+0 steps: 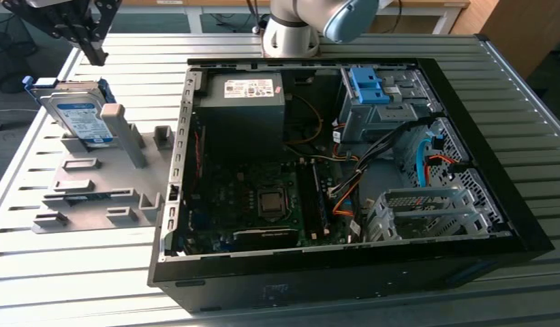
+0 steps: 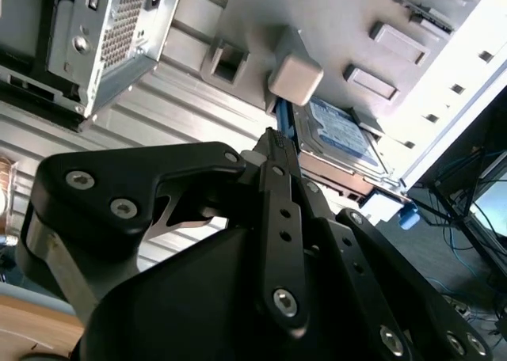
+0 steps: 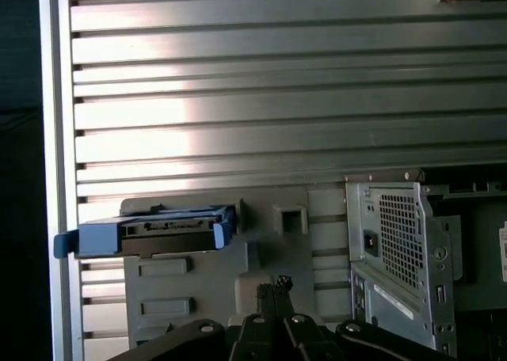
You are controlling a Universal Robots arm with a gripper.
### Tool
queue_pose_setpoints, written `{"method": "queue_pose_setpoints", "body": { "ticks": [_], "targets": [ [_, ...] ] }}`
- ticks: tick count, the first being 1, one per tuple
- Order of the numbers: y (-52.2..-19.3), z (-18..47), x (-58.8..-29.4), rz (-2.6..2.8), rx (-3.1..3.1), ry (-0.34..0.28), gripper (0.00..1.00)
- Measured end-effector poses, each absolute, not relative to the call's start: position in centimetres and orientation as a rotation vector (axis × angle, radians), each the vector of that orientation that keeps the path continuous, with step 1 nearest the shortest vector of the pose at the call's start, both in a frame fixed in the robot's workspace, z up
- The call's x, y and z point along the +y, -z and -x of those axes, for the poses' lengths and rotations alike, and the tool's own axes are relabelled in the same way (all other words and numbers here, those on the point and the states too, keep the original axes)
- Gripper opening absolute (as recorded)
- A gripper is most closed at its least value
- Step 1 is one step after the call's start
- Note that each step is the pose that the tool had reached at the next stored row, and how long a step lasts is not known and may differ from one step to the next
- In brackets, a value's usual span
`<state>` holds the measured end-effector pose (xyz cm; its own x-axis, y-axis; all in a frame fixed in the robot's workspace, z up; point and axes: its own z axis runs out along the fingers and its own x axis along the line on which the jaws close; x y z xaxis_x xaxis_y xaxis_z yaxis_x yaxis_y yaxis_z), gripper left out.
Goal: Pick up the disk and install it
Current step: 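Reach for the disk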
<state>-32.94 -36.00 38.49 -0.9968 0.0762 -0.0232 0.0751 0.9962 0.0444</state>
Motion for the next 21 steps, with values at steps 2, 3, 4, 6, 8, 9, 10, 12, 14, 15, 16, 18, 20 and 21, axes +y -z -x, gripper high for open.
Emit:
{"method": "queue_pose_setpoints", "body": {
  "ticks": [2,3,4,6,8,9,10,12,14,15,16,18,20,21],
  "targets": [
    [-38.5,33.6,-35.8,-0.118,3.114,-0.068,0.11],
    [-38.4,33.9,-35.7,-0.118,3.114,-0.068,0.11],
    [-38.4,34.3,-35.6,-0.118,3.114,-0.068,0.11],
    [-38.4,35.2,-35.5,-0.118,3.114,-0.068,0.11],
    [-38.3,36.0,-35.4,-0.118,3.113,-0.068,0.11],
    [-38.3,36.5,-35.4,-0.118,3.114,-0.068,0.11],
    [-38.2,36.8,-35.4,-0.118,3.114,-0.068,0.11],
    [-38.1,37.5,-35.4,-0.118,3.114,-0.068,0.11],
    [-38.0,38.2,-35.3,-0.119,3.114,-0.068,0.11],
    [-38.0,38.5,-35.3,-0.119,3.114,-0.068,0.11],
    [-37.9,38.8,-35.2,-0.119,3.114,-0.068,0.11],
    [-37.7,39.4,-35.0,-0.119,3.114,-0.067,0.11],
    [-37.6,39.9,-34.8,-0.120,3.117,-0.067,0.11],
    [-37.6,40.1,-34.7,-0.120,3.118,-0.067,0.11]
  ]
}}
